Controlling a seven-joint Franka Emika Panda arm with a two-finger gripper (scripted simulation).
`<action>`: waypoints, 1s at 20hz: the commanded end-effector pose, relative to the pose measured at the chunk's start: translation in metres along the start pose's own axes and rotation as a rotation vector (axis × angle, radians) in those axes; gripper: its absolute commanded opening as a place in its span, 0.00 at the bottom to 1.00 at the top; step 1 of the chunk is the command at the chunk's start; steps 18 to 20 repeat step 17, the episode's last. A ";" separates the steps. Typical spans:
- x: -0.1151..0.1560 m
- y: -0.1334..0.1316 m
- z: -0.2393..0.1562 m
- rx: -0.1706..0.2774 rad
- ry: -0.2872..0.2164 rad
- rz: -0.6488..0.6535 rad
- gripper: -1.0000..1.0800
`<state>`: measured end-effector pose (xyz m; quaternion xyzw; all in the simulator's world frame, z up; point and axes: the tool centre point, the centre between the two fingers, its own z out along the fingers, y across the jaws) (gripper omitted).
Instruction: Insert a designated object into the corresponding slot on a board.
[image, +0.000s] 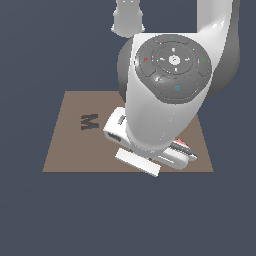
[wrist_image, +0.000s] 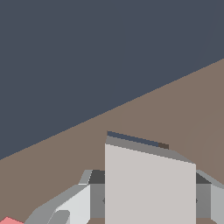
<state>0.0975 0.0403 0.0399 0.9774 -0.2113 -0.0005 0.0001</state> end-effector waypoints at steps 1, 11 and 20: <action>0.000 0.000 0.000 0.000 0.000 0.000 0.00; 0.001 0.000 0.010 0.001 0.000 0.002 0.96; 0.001 0.000 0.010 0.001 0.000 0.002 0.96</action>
